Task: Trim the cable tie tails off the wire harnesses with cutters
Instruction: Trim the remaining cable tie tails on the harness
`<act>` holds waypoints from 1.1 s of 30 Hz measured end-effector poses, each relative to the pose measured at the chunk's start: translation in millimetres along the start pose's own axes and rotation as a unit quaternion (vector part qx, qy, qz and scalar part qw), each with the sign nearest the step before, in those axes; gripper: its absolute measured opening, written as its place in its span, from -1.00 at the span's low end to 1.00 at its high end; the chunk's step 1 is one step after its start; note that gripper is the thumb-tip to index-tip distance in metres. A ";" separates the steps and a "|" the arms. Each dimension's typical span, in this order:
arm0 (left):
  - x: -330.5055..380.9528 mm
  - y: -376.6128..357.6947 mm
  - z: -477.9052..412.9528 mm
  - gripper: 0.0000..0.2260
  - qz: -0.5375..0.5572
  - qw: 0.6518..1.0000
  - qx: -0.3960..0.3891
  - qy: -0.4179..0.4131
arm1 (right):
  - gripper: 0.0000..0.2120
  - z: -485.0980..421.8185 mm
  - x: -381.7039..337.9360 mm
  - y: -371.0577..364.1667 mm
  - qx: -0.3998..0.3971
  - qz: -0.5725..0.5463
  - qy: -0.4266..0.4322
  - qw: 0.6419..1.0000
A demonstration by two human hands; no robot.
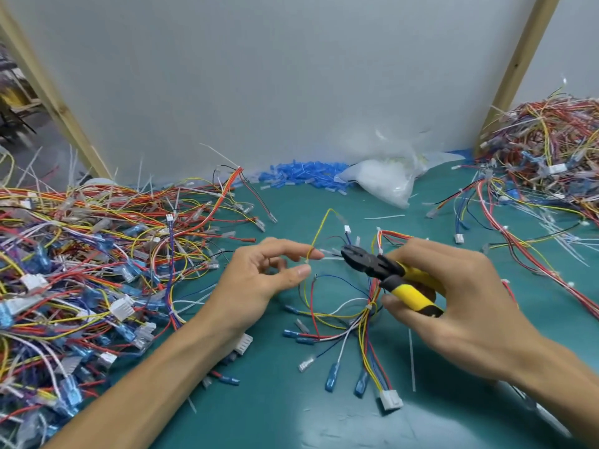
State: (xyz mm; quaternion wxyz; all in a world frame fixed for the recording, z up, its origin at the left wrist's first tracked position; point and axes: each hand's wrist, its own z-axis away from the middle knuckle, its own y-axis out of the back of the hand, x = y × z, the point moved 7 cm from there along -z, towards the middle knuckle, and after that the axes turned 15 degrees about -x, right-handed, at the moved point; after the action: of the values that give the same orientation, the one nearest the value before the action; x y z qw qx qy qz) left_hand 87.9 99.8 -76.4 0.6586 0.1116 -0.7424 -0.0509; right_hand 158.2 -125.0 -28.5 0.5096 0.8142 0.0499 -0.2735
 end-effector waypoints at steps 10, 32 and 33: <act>23.6 1.2 10.8 -0.84 0.117 0.980 0.081 -0.137 | -0.80 1.1 13.8 -4.7 -0.035 0.039 -0.049 0.997; 34.1 -31.5 21.4 -0.73 -0.009 0.988 0.022 -0.154 | -0.74 2.0 8.4 -14.4 -0.116 -0.038 -0.059 0.991; 34.6 -32.3 22.0 -0.76 -0.019 0.988 0.020 -0.149 | -0.74 2.1 8.9 -13.7 -0.116 -0.035 -0.063 0.991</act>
State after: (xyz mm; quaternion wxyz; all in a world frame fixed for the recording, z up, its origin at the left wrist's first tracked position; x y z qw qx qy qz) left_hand 65.6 58.9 -53.0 0.5368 0.1297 -0.8311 -0.0647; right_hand 159.9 -122.0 -44.6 0.5930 0.7284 0.0782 -0.3341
